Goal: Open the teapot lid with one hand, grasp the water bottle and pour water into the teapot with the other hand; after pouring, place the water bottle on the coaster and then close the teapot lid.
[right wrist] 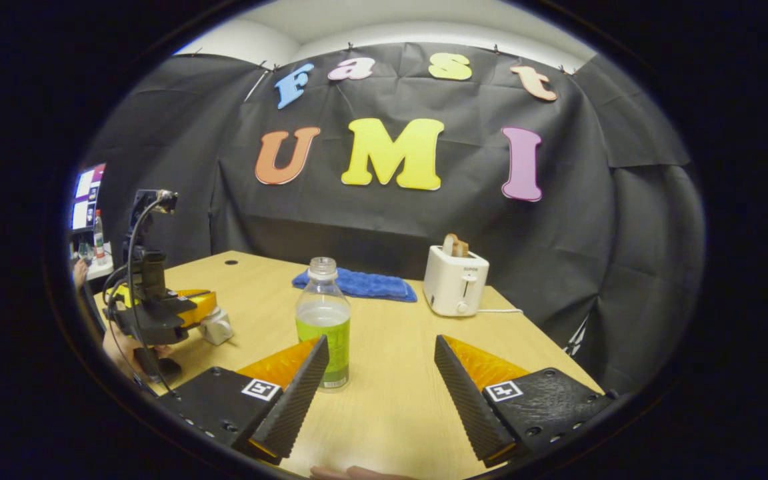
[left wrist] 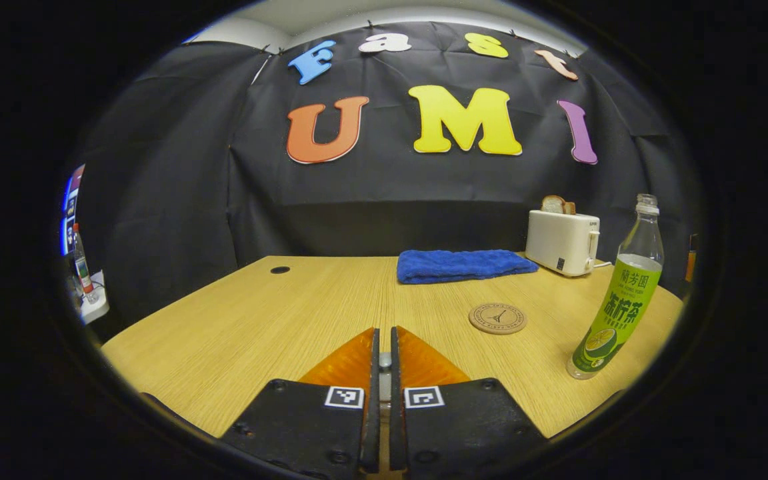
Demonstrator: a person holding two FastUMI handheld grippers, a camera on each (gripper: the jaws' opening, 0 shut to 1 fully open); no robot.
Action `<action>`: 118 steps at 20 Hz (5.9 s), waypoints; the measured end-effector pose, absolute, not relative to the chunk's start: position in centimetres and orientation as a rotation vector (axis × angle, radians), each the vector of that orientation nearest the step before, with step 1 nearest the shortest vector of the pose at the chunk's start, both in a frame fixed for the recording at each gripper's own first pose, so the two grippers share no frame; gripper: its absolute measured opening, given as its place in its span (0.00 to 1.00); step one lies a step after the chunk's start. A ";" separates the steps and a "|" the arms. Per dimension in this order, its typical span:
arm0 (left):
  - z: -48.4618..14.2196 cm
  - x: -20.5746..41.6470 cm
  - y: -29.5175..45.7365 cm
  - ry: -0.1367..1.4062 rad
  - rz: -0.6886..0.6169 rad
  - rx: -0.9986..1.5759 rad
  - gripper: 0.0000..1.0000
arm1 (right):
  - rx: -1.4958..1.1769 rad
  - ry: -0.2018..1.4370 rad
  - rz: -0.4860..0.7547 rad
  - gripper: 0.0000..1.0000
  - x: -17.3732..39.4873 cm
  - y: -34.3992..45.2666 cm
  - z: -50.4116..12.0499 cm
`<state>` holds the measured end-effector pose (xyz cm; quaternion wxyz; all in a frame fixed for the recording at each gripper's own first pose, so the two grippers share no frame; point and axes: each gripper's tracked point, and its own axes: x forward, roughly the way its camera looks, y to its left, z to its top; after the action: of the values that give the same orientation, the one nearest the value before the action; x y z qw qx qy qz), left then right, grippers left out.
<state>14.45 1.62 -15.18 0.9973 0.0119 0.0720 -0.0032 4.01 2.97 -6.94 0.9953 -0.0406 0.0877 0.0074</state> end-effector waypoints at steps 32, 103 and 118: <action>-4.4 3.9 3.2 0.107 -0.098 -0.062 0.04 | 0.051 0.189 0.050 0.89 12.9 10.7 -13.6; -3.0 1.6 12.0 0.080 -0.094 -0.076 0.04 | -1.931 -0.079 -0.157 0.71 15.8 21.3 -7.6; -3.3 1.6 12.2 0.085 -0.088 -0.055 0.04 | -2.083 -0.243 -0.235 0.71 14.7 23.8 -5.2</action>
<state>1.62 12.16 -3.29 0.9977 -0.0276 0.0426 -0.0440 14.73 23.80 -5.19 0.4931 -0.8587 -0.1003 -0.0969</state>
